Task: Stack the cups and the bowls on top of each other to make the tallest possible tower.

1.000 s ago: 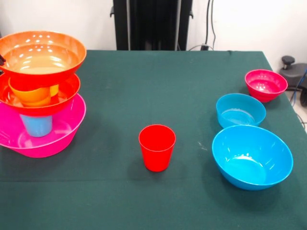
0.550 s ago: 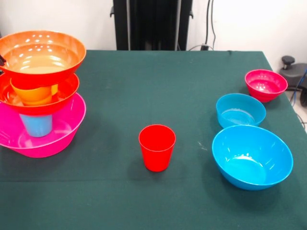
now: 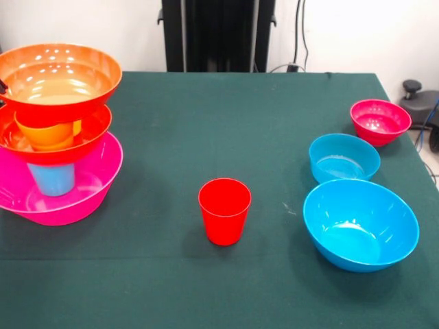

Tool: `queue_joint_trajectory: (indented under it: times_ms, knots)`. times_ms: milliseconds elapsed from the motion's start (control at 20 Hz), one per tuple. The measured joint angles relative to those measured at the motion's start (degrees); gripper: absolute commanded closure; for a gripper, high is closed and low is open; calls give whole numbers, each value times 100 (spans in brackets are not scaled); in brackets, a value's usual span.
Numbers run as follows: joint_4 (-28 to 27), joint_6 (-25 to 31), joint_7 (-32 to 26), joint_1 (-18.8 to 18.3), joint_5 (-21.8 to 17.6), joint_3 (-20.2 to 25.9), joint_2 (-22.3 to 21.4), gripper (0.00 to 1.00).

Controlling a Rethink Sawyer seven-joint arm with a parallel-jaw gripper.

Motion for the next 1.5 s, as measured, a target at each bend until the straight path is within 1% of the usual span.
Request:
queue_joint_trajectory:
  times_ms: [300,350,750,1500]
  knots:
    - [0,0,0,0,1,0,0,100]
    - [0,0,0,0,1,0,0,0]
    - [-1,-1,0,-1,65,1,0,0]
    - [-3,-2,0,0,65,1,-2,0]
